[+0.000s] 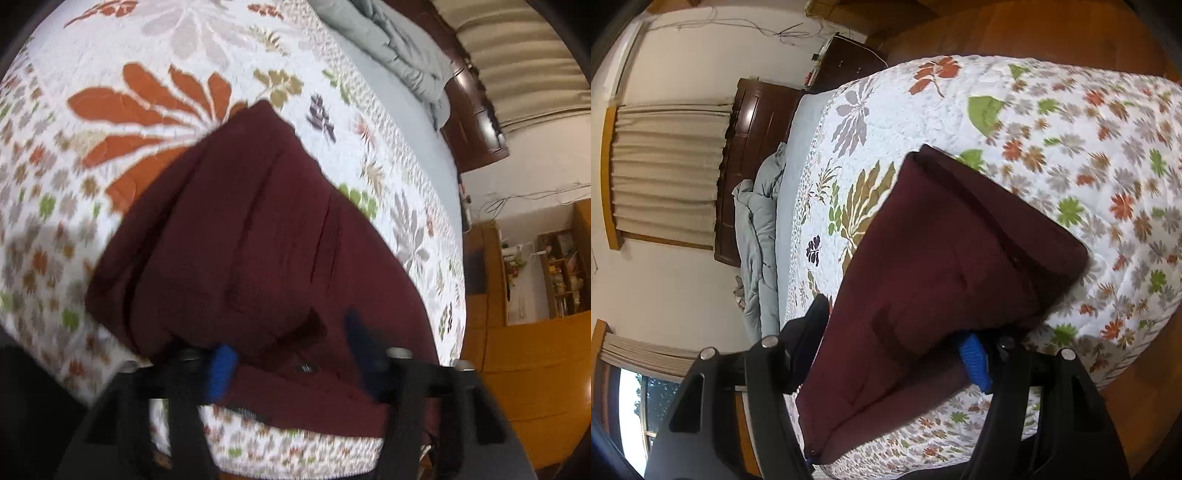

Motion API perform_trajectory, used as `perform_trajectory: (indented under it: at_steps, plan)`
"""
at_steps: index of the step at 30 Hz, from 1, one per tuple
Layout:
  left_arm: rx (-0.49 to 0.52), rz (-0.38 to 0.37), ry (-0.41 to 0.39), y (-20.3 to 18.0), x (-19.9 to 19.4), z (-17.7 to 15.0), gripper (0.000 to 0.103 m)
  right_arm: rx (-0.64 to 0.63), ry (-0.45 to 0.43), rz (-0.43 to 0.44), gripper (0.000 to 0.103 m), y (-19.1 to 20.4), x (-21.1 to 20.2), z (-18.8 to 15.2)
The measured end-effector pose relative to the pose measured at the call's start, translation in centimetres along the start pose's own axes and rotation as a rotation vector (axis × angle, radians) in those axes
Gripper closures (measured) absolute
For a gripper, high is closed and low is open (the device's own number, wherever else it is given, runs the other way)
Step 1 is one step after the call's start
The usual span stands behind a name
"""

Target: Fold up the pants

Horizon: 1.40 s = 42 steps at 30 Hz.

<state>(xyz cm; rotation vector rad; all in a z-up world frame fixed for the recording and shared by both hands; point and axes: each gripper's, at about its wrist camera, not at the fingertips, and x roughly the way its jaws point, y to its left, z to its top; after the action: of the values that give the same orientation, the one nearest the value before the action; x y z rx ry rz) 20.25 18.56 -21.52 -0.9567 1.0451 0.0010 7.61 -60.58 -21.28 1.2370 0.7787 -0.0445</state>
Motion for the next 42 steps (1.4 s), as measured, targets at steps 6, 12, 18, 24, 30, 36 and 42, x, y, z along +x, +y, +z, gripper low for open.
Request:
perform_trajectory:
  at_steps: [6,12,18,24,30,36,42]
  plan:
    - [0.202,-0.240,-0.161,-2.4,-2.5,1.5,0.087,-0.099,-0.012,-0.034,0.091,3.0,0.8,0.6]
    - [0.517,-0.357,-0.266,-3.7,-7.1,-1.6,0.087,-0.286,-0.082,0.083,0.092,6.9,-2.1,-0.9]
    - [-0.018,-0.176,0.042,5.1,-0.9,-0.1,0.084,-0.034,-0.025,-0.003,0.093,-3.4,0.2,-1.3]
    - [-0.067,-0.196,0.056,5.1,-1.1,-0.8,0.053,-0.014,-0.032,0.023,0.072,-2.5,-0.1,-1.3]
    - [0.050,-0.087,-0.064,2.7,-1.6,-1.1,0.048,-0.060,-0.060,-0.016,0.093,-0.7,-0.5,-1.1]
    - [0.001,-0.071,-0.089,4.2,-1.5,-1.9,0.063,-0.029,-0.063,-0.067,0.095,-2.0,0.0,-1.3]
    - [-0.004,-0.114,-0.081,5.0,-2.6,-1.3,0.074,-0.041,-0.087,-0.041,0.095,-1.1,-0.6,-1.6]
